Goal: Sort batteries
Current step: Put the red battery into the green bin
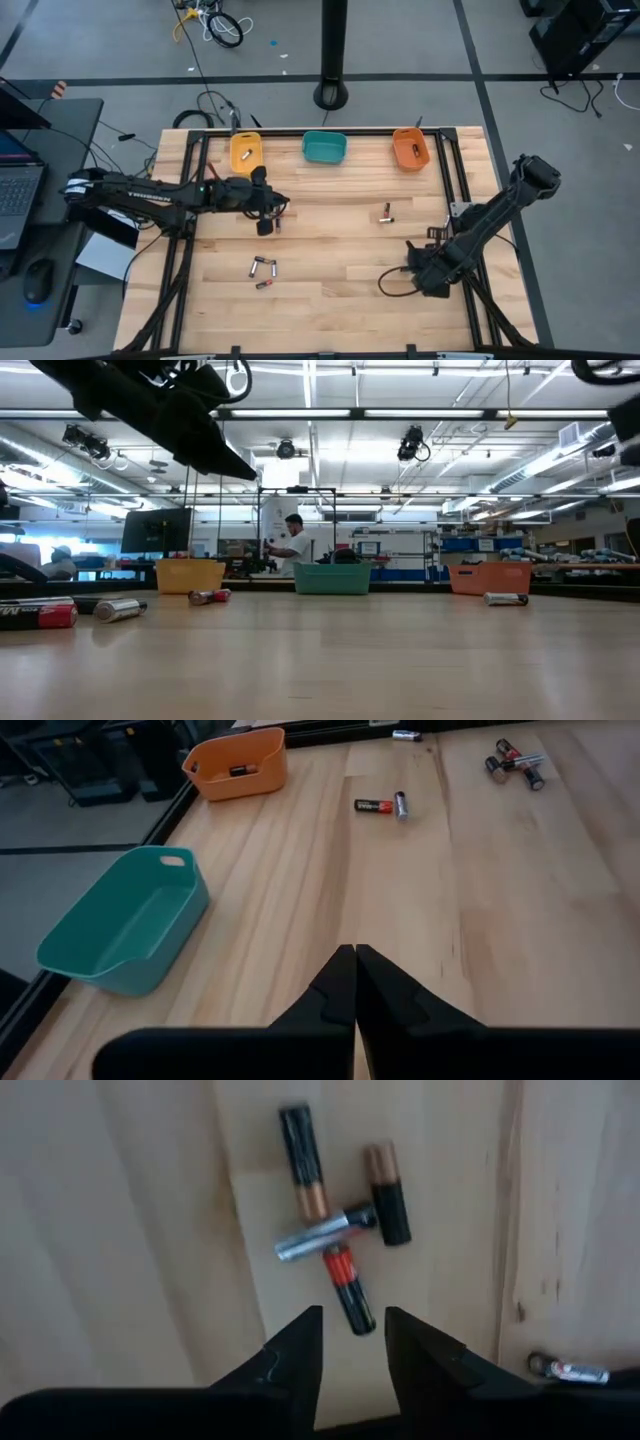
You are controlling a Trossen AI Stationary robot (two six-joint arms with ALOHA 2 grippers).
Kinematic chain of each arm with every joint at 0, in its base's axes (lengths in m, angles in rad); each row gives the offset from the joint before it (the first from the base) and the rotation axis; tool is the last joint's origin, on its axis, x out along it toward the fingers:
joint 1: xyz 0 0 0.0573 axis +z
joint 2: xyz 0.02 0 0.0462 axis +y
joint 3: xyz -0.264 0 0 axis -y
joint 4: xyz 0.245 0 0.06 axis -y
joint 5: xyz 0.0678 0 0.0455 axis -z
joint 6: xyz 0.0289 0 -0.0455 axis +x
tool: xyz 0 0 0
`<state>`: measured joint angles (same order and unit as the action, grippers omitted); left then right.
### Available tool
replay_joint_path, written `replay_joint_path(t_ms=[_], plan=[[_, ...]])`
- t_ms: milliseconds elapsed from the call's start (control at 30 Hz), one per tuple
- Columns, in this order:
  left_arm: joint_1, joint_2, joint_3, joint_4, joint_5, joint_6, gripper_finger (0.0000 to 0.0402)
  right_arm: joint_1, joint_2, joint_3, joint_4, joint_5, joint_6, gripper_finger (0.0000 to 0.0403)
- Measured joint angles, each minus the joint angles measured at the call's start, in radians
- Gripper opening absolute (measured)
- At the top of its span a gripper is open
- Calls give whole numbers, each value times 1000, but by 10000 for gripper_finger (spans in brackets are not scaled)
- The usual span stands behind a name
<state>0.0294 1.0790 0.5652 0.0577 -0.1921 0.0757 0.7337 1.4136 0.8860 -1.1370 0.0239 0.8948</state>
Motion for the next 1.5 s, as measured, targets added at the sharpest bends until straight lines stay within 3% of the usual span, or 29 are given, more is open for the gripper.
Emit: replay_joint_path(t_ms=[333,700,867,1100,1500], plan=[[-30,0,0,0,-1,-56,11,-3,0,-164,101,-45,-61,160],[-46,0,0,3,-20,-56,10,-5,-3,-274,249,-73,-93,159],[-46,0,0,3,-24,-56,10,-5,-3,-279,262,-74,-105,139],[-46,1,1,3,-24,-56,10,-5,-2,-280,268,-76,-111,59],[-46,1,1,2,-36,-59,10,-4,4,-174,119,-172,-89,58]])
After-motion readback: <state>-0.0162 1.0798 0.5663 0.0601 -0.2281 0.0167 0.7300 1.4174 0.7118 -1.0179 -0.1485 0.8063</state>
